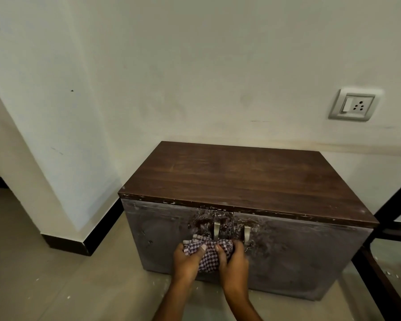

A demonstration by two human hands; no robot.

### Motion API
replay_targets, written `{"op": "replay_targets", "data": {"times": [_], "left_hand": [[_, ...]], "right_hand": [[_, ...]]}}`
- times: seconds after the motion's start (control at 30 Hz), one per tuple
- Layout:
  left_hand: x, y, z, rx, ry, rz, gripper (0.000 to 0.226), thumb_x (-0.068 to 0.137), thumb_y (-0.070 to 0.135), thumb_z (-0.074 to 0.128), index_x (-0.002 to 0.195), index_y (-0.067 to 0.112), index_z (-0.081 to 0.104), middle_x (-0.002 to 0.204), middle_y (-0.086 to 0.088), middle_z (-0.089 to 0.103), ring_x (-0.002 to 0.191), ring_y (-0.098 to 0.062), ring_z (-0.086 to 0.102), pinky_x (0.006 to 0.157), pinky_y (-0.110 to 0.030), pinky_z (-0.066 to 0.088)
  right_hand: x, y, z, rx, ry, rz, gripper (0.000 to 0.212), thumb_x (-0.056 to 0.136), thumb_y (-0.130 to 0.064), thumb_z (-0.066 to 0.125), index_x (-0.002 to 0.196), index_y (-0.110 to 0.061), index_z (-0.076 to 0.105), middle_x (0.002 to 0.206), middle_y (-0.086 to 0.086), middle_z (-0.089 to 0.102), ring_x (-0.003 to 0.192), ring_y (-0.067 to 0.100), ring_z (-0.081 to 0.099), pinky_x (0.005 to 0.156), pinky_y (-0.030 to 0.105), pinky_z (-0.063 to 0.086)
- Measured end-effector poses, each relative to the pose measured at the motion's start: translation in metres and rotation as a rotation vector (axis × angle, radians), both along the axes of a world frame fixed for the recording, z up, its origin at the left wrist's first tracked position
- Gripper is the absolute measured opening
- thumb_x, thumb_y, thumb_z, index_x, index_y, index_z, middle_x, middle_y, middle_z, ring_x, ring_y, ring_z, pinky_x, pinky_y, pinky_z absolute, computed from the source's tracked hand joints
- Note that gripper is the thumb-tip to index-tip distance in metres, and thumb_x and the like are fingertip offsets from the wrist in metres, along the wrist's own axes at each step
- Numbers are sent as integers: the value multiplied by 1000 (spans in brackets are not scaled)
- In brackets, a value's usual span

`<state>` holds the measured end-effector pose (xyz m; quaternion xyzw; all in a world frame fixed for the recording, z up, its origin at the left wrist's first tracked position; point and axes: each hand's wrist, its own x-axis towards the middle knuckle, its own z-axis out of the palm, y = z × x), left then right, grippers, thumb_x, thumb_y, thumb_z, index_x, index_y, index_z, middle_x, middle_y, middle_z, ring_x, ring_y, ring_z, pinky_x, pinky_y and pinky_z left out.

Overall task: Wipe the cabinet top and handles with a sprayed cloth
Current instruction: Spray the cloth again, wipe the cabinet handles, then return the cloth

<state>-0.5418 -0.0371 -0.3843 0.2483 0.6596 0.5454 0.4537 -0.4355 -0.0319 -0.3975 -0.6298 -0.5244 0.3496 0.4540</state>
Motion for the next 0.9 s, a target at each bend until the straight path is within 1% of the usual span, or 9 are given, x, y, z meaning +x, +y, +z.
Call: {"op": "replay_targets", "data": {"times": [0.13,0.23,0.33,0.47,0.53,0.57,0.67,0.77,0.9], "left_hand": [[0,2,-3,-12,33,-24,39,82,4,70,118,7,54,103,-9,61,77,-15,59,48,-17,48],[0,4,-5,-44,38,-54,42,83,-2,67,121,4,52,105,-12,60,82,-20,58,52,-20,47],[-2,2,-4,-42,54,-48,39,82,-2,67,119,1,54,103,-13,62,83,-23,60,54,-21,48],[-6,-8,4,35,109,-44,35,80,4,73,112,6,57,101,-10,65,80,-15,62,49,-12,48],[-8,-14,16,103,130,-61,33,79,5,74,106,11,56,97,-5,65,80,-10,60,48,-8,46],[-8,-17,23,140,136,-70,32,78,4,74,104,12,56,93,-2,64,80,-9,60,48,-8,46],[-9,-25,56,243,139,-77,30,77,1,74,99,13,58,89,0,65,78,-8,61,50,-8,47],[-10,-28,89,322,157,-105,30,75,1,76,98,13,61,92,-4,68,80,-11,64,53,-11,50],[-13,-29,135,393,216,-232,29,74,6,78,97,14,62,93,-3,70,85,-17,68,65,-23,57]], "right_hand": [[-1,1,-1,10,-10,-17,33,92,-23,62,119,-8,51,102,7,64,90,17,62,77,29,55],[-1,6,0,-26,-11,-27,30,92,-20,61,117,-6,54,101,8,65,93,22,65,81,33,56],[-2,5,2,-46,-27,-11,30,93,-20,60,119,-7,53,104,8,68,92,19,65,83,36,57],[3,-6,11,-2,-21,21,24,91,-23,63,111,-15,52,96,3,67,80,11,64,70,25,57],[6,-12,21,24,-9,35,23,90,-25,64,107,-19,50,95,2,66,80,8,64,63,16,55],[7,-14,27,30,5,38,23,90,-25,64,107,-21,50,96,0,66,82,9,65,63,15,55],[9,-18,60,57,57,26,23,88,-28,66,105,-24,51,99,-1,65,87,9,64,68,17,56],[18,-23,96,104,75,56,23,86,-29,69,102,-23,52,96,-2,65,82,2,63,60,9,51],[42,-24,148,75,5,319,31,85,-28,71,110,-22,54,104,-5,64,89,0,62,65,10,51]]}}
